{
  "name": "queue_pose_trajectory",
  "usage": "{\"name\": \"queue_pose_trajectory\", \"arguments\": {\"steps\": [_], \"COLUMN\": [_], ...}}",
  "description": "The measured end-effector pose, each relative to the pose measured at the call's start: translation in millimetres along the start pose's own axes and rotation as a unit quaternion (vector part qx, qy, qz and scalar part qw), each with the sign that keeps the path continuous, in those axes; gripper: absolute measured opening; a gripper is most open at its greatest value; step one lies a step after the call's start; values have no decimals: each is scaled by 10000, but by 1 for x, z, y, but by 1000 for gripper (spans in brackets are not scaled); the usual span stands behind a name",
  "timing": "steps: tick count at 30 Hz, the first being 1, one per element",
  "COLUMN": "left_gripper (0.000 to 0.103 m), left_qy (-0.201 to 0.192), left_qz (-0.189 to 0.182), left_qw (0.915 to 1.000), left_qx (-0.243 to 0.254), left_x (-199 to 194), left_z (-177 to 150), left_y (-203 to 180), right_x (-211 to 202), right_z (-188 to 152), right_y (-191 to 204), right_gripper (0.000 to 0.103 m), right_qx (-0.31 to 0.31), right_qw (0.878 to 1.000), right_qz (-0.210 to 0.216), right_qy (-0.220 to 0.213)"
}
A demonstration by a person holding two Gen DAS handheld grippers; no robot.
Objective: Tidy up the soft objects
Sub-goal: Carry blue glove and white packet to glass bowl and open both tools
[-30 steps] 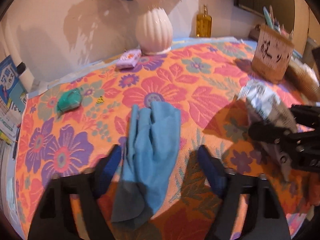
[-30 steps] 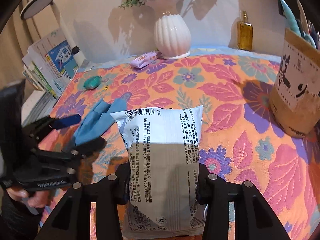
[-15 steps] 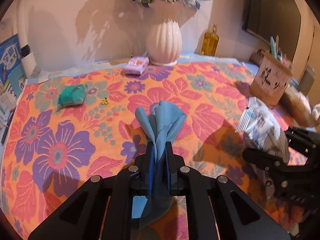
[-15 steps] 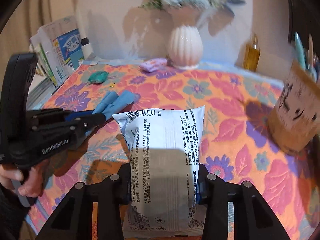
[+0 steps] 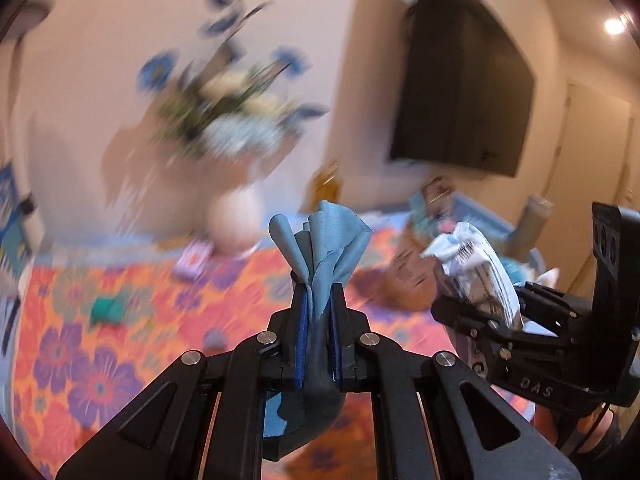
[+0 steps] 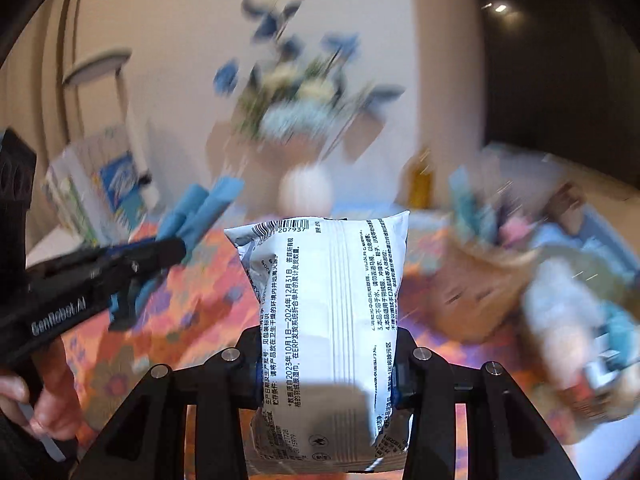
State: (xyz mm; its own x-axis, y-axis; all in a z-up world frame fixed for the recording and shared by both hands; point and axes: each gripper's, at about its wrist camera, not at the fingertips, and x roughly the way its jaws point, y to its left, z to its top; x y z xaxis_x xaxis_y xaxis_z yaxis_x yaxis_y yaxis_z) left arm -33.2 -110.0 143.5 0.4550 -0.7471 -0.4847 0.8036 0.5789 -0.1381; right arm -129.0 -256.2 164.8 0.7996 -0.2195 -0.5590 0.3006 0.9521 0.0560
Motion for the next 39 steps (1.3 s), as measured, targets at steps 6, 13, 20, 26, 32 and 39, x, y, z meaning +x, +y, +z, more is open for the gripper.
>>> {"name": "queue_pose_trajectory", "arguments": {"steps": [6, 13, 20, 26, 32, 39], "left_gripper": [7, 7, 7, 14, 42, 42], "left_qy": [-311, 79, 491, 896, 1034, 750], "left_qz": [-798, -1559, -1761, -1783, -1598, -1756], "left_qw": [9956, 9860, 9795, 9765, 9785, 9807], "left_qx": [385, 594, 840, 821, 788, 410], "left_x": [5, 68, 130, 179, 191, 144], "left_z": [53, 68, 64, 53, 45, 52], "left_y": [-72, -150, -201, -210, -206, -179], "right_x": [-57, -81, -64, -36, -24, -46], "right_z": [31, 33, 22, 15, 13, 25], "right_y": [-65, -159, -238, -265, -271, -253], "right_gripper": [42, 42, 42, 43, 71, 71], "right_qx": [611, 1579, 2559, 2820, 2821, 2732], "right_qw": [9940, 9739, 9483, 9392, 9354, 9399], "right_qz": [-772, -1570, -1873, -1949, -2100, -2038], "right_qy": [-486, -442, -74, 206, 372, 216]}}
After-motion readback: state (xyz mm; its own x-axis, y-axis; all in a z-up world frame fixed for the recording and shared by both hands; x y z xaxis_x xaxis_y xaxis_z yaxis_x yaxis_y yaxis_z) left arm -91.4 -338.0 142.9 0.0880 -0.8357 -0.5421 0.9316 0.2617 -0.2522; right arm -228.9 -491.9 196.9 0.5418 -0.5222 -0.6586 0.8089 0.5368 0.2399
